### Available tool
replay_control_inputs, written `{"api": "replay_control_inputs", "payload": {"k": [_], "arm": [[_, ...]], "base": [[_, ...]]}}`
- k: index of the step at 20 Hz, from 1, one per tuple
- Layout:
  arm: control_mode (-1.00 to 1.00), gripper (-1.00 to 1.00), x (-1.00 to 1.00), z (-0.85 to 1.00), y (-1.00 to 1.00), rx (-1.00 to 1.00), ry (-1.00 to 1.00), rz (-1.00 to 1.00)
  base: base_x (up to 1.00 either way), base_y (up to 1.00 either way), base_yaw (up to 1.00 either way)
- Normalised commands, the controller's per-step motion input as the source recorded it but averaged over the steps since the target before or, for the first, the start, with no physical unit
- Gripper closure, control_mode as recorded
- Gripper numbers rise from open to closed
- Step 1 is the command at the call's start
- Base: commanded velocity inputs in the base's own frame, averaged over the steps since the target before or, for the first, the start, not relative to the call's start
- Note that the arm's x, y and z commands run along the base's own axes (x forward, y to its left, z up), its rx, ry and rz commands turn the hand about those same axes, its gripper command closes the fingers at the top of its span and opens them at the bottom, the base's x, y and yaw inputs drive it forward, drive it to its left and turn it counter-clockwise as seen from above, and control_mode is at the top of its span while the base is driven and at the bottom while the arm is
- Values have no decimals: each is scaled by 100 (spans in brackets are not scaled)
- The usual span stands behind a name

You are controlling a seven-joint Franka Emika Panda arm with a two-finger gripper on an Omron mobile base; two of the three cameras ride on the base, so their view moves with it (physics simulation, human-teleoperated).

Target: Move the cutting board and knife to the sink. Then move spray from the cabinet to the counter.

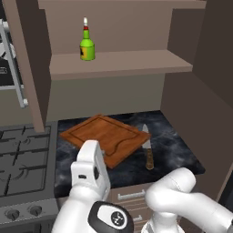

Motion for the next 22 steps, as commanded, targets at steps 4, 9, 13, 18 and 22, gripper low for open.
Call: {"api": "replay_control_inputs", "payload": {"k": [4,9,13,18,22], "arm": [[-100,100,-3,8,-31,0,0,0],[-100,100,0,0,-20,0,0,0],[-100,100,-2,0,-6,0,0,0],[100,100,0,0,0,0,0,0],[100,100,0,0,0,0,0,0]], "base": [[0,0,0],[0,0,0],[0,0,0],[-73,0,0],[-100,0,0]]}}
